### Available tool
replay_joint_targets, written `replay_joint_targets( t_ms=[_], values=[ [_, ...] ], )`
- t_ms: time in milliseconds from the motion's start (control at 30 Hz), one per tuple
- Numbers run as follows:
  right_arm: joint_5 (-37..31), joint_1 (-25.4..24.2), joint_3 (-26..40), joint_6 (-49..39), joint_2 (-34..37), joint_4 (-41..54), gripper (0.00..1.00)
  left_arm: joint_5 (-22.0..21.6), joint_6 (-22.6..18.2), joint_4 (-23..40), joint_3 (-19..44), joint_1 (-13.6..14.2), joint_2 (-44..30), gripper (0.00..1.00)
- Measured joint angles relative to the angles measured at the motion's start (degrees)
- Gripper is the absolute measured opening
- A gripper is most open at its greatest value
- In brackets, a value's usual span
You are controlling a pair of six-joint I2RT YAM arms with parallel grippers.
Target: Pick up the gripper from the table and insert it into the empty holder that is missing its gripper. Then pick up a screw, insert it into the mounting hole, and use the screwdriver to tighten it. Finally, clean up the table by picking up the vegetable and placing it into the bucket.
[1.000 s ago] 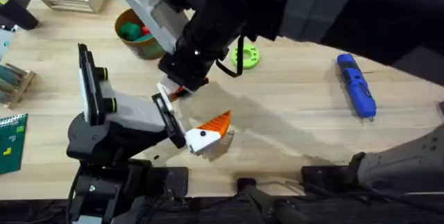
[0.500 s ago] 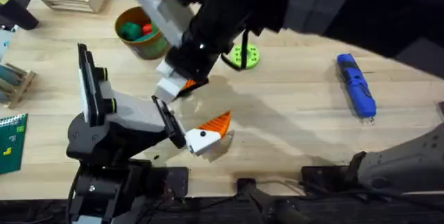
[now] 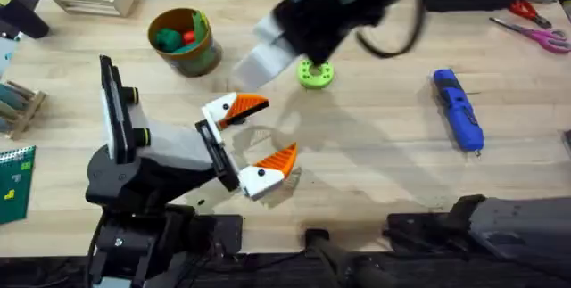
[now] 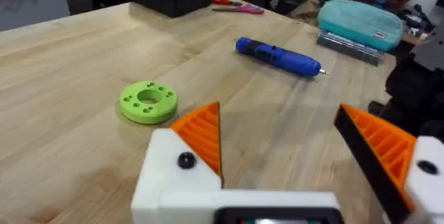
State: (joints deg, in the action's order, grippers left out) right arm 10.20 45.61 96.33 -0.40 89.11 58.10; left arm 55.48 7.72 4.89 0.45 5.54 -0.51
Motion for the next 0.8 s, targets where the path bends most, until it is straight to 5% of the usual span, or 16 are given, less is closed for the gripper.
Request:
replay_joint_targets(
  t_ms=[267, 467, 633, 800],
  values=[
    [3.3, -8.2, -21.7, 3.9, -18.2, -5.5, 0.946, 0.0, 0.0, 0.0, 0.0, 0.0, 0.0, 0.987],
    [9.1, -9.0, -33.1, 4.5, -34.5, -6.0, 0.946, 0.0, 0.0, 0.0, 0.0, 0.0, 0.0, 0.984],
    [11.9, -9.0, -36.8, 5.1, -45.1, -3.0, 0.947, 0.0, -0.2, 0.0, 0.0, 0.0, 0.0, 0.74],
    [12.5, -9.0, -37.0, 5.6, -49.3, -1.4, 0.947, 0.0, -0.5, 0.0, 0.0, 0.0, 0.0, 0.054]
  ],
)
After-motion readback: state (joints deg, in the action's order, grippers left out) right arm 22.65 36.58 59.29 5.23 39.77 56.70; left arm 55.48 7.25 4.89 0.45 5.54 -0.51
